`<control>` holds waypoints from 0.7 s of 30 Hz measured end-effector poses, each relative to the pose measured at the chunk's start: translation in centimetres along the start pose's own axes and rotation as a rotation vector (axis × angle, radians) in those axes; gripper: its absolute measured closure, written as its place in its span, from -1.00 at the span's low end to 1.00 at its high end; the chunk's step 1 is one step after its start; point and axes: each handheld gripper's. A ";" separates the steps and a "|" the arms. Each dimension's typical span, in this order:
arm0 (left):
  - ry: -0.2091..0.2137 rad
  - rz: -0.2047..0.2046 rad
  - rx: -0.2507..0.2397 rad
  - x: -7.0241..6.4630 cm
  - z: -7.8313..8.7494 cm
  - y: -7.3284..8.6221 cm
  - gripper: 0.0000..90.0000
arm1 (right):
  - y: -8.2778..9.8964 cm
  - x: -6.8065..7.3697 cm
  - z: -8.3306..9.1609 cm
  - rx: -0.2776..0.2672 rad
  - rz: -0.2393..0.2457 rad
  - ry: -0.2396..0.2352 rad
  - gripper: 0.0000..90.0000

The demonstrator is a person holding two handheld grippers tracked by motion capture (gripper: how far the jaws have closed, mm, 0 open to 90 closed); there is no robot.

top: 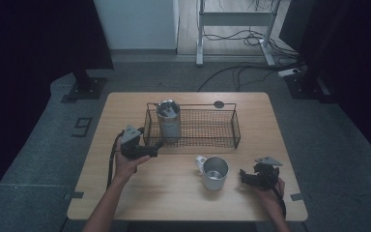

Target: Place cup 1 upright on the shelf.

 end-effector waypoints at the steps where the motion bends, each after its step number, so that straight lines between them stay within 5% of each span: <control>1: 0.001 0.004 0.002 -0.2 0.3 0.3 -0.94 | 0.0 0.0 0.0 0.000 0.000 0.000 -0.87; 4: -0.008 -0.019 0.024 -0.8 1.3 1.4 -0.92 | 0.0 0.0 0.0 0.000 0.001 0.000 -0.87; 21: 0.047 0.046 0.136 -2.7 4.1 6.2 -0.88 | 0.0 0.0 0.0 -0.003 0.003 0.002 -0.86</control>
Point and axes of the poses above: each handheld gripper's, and its own axes: z roughly backward along the jaws, y roughly out of its underside, x roughly to its left, and after that the axes turned 13 degrees about -x, right-handed
